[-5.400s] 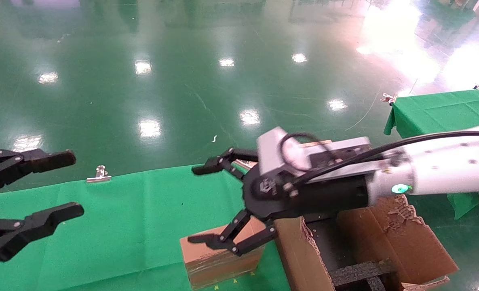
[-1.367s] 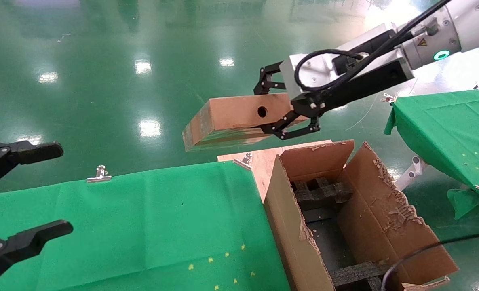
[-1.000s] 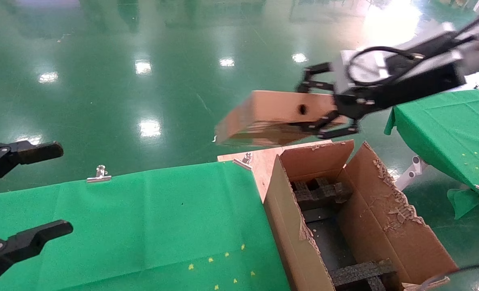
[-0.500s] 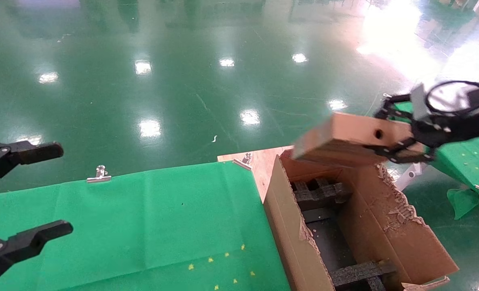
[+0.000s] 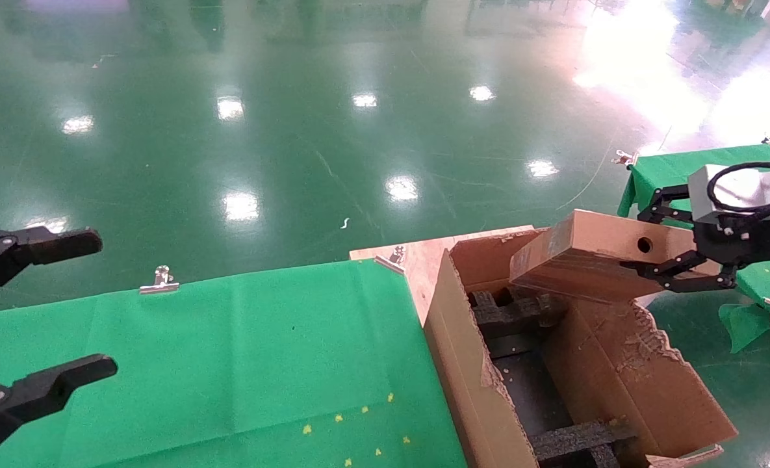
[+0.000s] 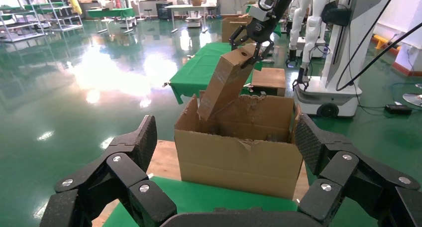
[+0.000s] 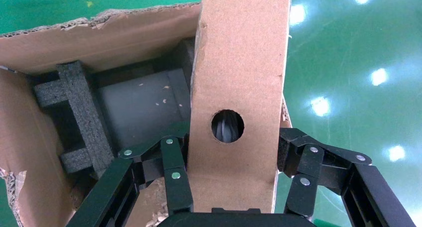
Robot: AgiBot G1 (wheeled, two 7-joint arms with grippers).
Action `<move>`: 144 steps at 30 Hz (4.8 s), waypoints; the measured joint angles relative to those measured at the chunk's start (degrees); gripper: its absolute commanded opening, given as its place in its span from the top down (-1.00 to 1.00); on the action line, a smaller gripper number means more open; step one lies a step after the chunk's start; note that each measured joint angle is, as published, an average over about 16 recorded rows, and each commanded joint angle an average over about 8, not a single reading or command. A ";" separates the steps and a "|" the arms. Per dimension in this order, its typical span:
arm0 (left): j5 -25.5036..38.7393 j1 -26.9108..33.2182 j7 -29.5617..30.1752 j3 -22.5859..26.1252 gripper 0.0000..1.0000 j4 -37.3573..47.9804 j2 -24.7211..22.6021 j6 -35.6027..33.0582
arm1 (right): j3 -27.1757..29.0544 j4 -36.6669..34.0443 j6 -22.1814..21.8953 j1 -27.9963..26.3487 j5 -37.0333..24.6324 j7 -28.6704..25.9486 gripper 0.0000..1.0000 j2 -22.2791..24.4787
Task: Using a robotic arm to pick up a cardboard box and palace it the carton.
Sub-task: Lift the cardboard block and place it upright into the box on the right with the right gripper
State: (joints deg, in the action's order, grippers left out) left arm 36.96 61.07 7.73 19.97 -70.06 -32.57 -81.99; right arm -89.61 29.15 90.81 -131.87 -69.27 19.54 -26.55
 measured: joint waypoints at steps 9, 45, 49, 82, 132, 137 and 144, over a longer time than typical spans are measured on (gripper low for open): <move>-0.01 0.00 0.00 0.00 -1.00 0.00 0.00 0.00 | -0.29 -1.72 -2.42 2.76 2.30 -6.30 1.00 0.31; -0.01 -0.01 0.00 0.00 -1.00 0.01 0.01 0.00 | -7.68 24.96 -29.74 15.29 -5.00 -75.46 1.00 10.36; -0.01 -0.01 0.00 0.00 -1.00 0.01 0.01 0.00 | -8.81 29.65 -32.08 15.82 -8.03 -81.52 1.00 11.00; -0.01 -0.01 0.00 0.00 -1.00 0.01 0.01 0.01 | -13.45 28.57 -43.32 26.42 -10.35 -89.68 1.00 4.08; -0.02 -0.02 0.00 0.00 -1.00 0.02 0.01 0.02 | -11.75 1.79 -43.85 40.19 0.19 -72.00 -0.80 -11.83; -0.02 -0.02 0.00 0.00 -1.00 0.02 0.02 0.02 | -11.61 1.59 -43.75 40.26 0.40 -71.59 -1.00 -11.95; -0.02 -0.02 0.00 0.00 -1.00 0.02 0.02 0.02 | -11.64 1.72 -43.80 40.17 0.34 -71.81 -1.00 -11.89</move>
State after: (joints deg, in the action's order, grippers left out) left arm 36.94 61.05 7.72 19.97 -70.03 -32.56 -81.97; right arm -101.25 30.88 47.02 -91.71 -68.93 -52.26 -38.44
